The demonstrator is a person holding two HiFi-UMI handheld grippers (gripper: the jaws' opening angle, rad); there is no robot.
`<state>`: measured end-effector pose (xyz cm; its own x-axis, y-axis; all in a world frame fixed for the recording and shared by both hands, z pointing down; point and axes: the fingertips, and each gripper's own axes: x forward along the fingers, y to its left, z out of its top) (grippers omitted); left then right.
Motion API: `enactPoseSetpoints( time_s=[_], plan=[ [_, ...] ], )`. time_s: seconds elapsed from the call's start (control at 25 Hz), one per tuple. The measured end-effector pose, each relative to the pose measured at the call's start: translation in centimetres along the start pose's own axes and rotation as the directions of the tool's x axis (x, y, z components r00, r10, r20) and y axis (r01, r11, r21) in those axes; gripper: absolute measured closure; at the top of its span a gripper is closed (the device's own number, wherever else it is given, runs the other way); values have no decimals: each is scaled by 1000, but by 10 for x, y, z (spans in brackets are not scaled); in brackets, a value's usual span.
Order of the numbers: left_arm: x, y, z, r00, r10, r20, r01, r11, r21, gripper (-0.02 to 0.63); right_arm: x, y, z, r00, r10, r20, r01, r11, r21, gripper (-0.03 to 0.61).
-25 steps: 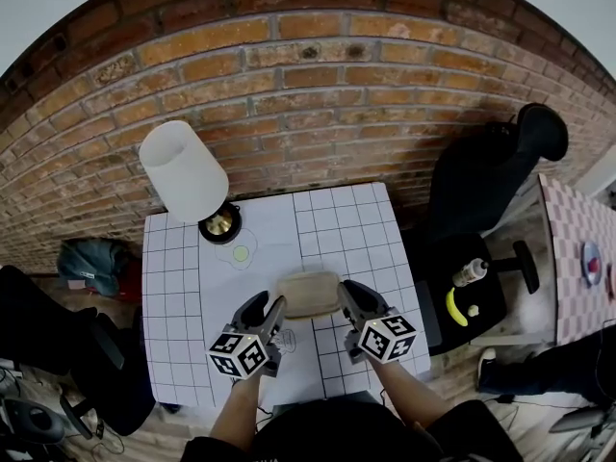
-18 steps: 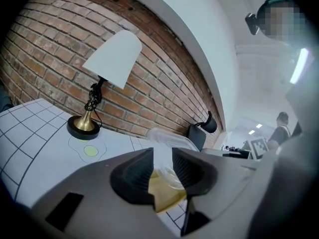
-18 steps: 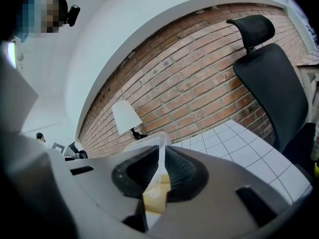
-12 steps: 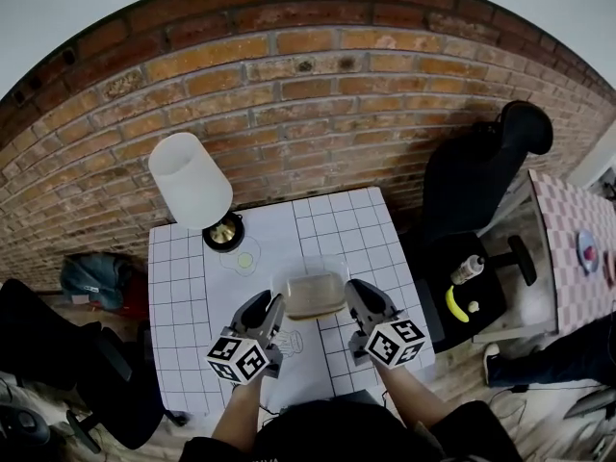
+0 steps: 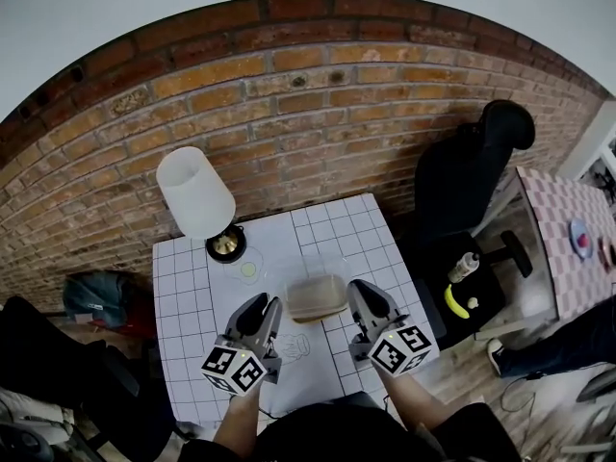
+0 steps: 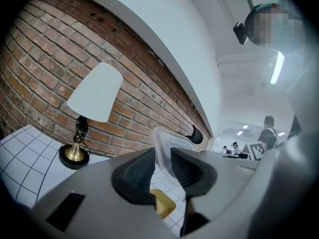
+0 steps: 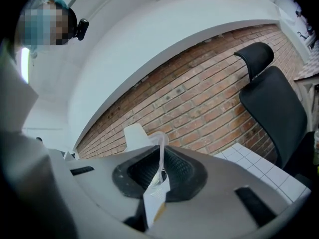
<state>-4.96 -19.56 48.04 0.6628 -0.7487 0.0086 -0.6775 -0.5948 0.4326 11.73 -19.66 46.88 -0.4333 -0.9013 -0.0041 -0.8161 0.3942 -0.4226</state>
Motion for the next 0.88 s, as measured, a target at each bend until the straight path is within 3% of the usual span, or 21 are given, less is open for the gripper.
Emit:
enactPoseSetpoints(
  time_s=[0.44,0.88],
  plan=[
    [-25,-26,35,994,-100,45,99,994,41,518,-26,37,28,994,-17,107,19,1000,-23,557],
    [-54,-46,50,985,-163,60,159,985,64,528,-51,64,32,987,-42,158,48,998,-35,558]
  ],
)
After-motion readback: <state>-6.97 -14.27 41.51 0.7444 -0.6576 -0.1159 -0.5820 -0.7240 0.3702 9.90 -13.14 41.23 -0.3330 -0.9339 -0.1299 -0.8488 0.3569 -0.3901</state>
